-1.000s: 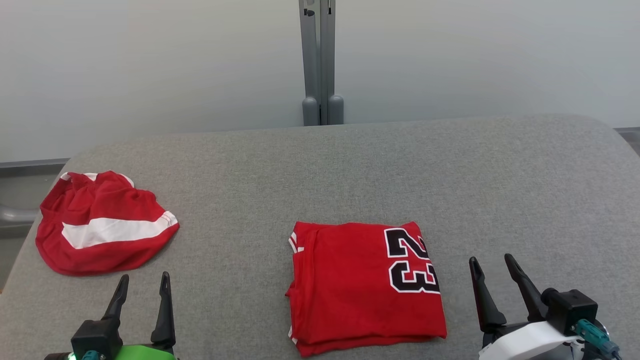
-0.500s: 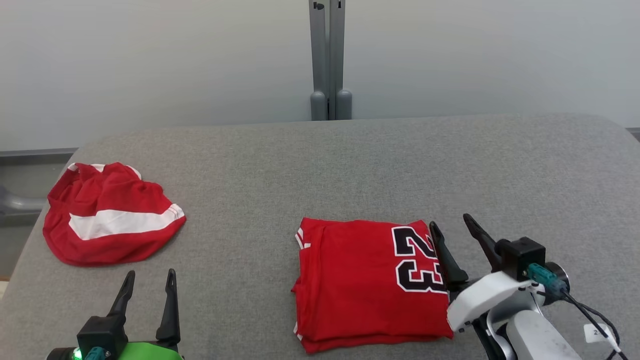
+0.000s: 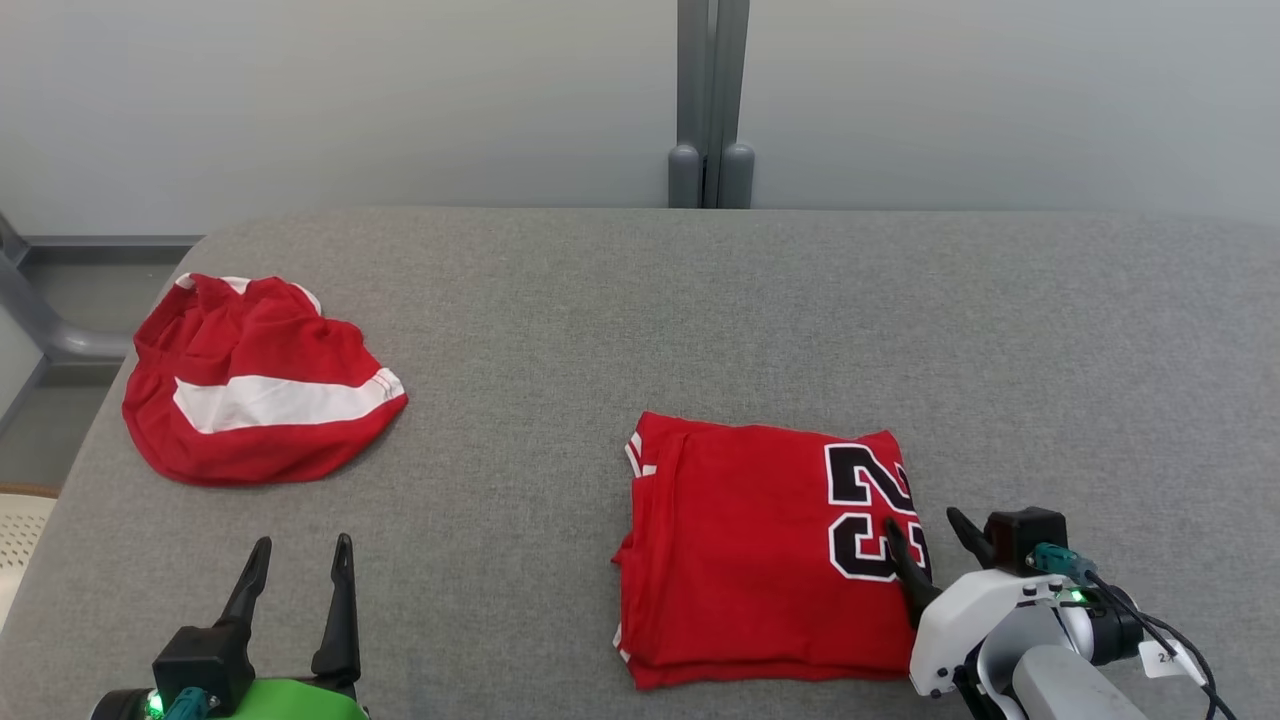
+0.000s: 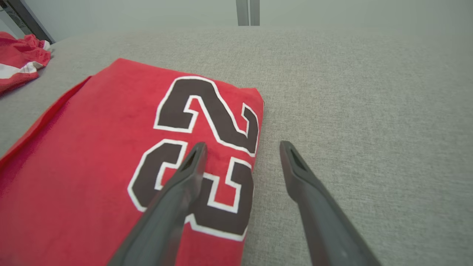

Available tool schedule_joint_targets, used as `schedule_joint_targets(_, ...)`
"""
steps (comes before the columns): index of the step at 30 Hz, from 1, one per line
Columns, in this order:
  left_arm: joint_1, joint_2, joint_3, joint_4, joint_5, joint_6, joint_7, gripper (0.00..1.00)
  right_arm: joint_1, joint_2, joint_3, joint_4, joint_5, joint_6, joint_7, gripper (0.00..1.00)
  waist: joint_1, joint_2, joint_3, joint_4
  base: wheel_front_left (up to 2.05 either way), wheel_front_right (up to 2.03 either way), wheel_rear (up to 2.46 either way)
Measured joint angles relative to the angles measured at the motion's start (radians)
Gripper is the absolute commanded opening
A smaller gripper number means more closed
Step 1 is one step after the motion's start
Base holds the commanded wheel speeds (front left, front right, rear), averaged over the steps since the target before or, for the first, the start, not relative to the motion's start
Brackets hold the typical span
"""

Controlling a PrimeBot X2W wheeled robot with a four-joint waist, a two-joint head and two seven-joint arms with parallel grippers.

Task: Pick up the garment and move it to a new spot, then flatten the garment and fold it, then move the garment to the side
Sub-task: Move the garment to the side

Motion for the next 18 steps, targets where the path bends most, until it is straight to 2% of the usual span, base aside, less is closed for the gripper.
schedule_joint_targets(11, -0.025, 0.003, -0.013, 0.007, -0.01, 0.0, 0.0, 1.0, -0.066, 0.036, 0.008, 0.21, 0.062, 0.0, -0.018, 1.0, 0.0, 0.0, 0.043, 0.009, 0.0, 0.0, 0.0)
schedule_joint_targets(13, -0.029, 0.003, -0.013, 0.007, -0.016, 0.0, 0.0, 1.0, -0.079, 0.041, 0.031, 0.216, 0.094, 0.0, -0.018, 0.07, 0.0, 0.0, 0.051, 0.01, 0.0, 0.0, 0.0)
schedule_joint_targets(14, -0.032, 0.003, -0.013, 0.008, -0.017, 0.0, 0.0, 1.0, -0.086, 0.043, 0.044, 0.217, 0.106, 0.0, -0.019, 0.0, 0.0, 0.0, 0.056, 0.009, 0.0, 0.0, 0.0)
schedule_joint_targets(18, -0.05, 0.001, -0.015, 0.01, -0.022, 0.0, 0.0, 1.0, -0.124, 0.047, 0.081, 0.24, 0.139, 0.0, -0.019, 0.0, 0.0, 0.0, 0.075, 0.009, 0.0, 0.0, 0.0)
